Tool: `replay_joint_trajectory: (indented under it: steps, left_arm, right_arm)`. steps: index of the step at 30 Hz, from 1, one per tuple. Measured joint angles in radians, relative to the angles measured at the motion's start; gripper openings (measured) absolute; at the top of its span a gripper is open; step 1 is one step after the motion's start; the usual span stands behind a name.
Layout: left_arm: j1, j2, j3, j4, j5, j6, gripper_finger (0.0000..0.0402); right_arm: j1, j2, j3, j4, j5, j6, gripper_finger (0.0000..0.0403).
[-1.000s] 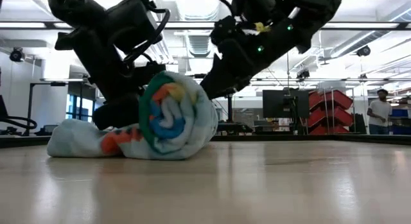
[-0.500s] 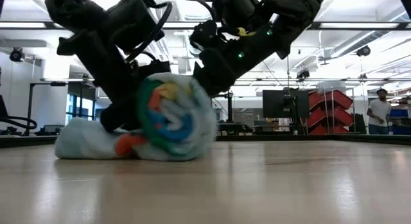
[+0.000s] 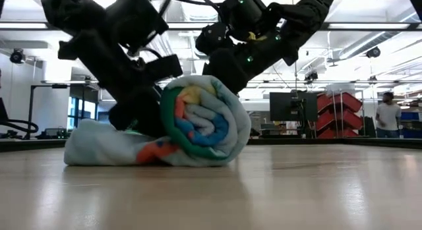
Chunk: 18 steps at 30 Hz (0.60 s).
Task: Roll towel
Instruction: Roll the green multi-color dinosaur print towel
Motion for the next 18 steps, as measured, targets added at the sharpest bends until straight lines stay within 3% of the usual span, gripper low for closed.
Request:
replay_joint_trajectory:
  steps: [4,8,12,18]
  left_arm:
    - [-0.005,-0.093,0.017,-0.155,-0.002,-0.019,0.0117]
    - [-0.015,-0.176,0.021,-0.212,-0.084,-0.021,0.0117]
    - [-0.016,-0.212,0.009,-0.106,-0.132,0.028,0.0117]
    - [-0.015,-0.172,-0.060,0.108,-0.123,0.083,0.0117]
  right_arm:
    - [0.000,0.000,-0.004,0.000,0.001,0.000,0.0348]
    - [-0.002,0.000,-0.006,-0.005,0.004,-0.001,0.0348]
    - [-0.004,0.000,-0.006,-0.006,0.006,-0.001,0.0348]
    - [-0.004,-0.002,-0.007,-0.005,0.009,0.000,0.0348]
